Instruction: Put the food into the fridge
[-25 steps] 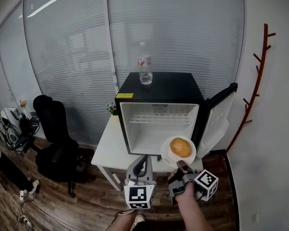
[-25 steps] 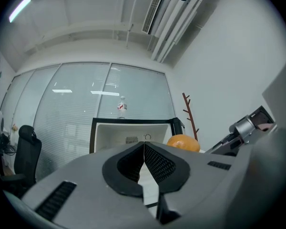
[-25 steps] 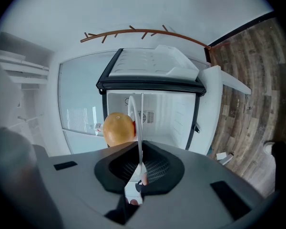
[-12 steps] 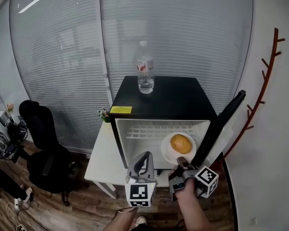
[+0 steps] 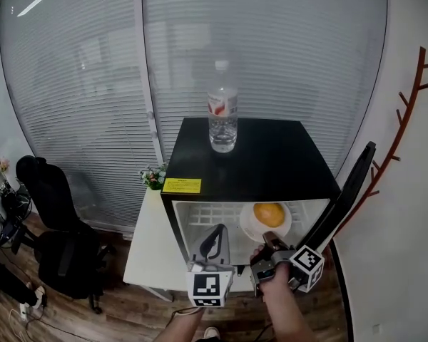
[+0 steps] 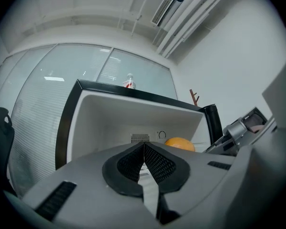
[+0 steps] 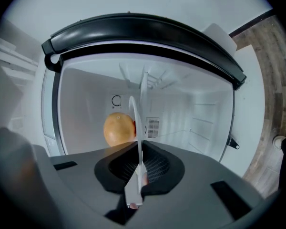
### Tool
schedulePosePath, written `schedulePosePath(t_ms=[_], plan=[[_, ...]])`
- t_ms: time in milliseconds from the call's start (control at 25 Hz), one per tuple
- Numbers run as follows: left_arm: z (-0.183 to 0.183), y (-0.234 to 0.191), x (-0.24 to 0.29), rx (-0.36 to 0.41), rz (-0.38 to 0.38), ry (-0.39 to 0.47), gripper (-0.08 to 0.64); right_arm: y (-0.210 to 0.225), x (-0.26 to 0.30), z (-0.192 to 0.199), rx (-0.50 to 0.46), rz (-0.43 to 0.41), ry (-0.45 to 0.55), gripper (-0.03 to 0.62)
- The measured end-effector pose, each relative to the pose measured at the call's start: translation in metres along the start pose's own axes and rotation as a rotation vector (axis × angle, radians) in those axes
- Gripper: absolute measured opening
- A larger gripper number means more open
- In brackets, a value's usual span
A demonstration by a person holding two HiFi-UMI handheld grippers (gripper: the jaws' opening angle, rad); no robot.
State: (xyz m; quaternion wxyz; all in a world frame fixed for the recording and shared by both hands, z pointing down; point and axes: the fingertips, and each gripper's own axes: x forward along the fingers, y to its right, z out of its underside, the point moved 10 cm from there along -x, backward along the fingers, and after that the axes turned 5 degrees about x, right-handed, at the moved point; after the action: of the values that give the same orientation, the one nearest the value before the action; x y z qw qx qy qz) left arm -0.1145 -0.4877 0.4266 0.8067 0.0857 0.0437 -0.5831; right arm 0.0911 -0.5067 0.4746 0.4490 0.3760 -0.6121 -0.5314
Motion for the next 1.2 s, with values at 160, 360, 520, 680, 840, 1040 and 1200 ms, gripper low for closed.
schedulePosePath(t_ms=[160, 360, 520, 680, 840, 1040, 1200], plan=[[0.004, -0.011, 0.017, -0.019, 0.026, 0.009, 0.029, 0.000, 0.015, 0.000, 0.015, -0.001, 0.029, 0.038], [0.006, -0.011, 0.033, -0.032, 0.077, 0.027, 0.029, -0.003, 0.023, -0.004, 0.033, -0.009, 0.071, 0.040], [0.008, -0.009, 0.043, -0.039, 0.093, 0.030, 0.029, -0.004, 0.028, -0.008, 0.049, -0.004, 0.081, 0.040], [0.010, -0.007, 0.049, -0.022, 0.090, 0.024, 0.029, -0.004, 0.029, -0.010, 0.054, -0.002, 0.069, 0.040], [0.011, -0.005, 0.053, -0.028, 0.071, 0.013, 0.029, -0.005, 0.030, -0.012, 0.050, -0.006, 0.050, 0.040], [0.012, -0.001, 0.053, -0.024, 0.059, 0.001, 0.029, -0.006, 0.029, -0.013, 0.061, -0.002, 0.036, 0.041], [0.011, 0.001, 0.050, -0.019, 0.049, -0.002, 0.029, -0.007, 0.026, -0.013, 0.062, -0.038, 0.018, 0.110]])
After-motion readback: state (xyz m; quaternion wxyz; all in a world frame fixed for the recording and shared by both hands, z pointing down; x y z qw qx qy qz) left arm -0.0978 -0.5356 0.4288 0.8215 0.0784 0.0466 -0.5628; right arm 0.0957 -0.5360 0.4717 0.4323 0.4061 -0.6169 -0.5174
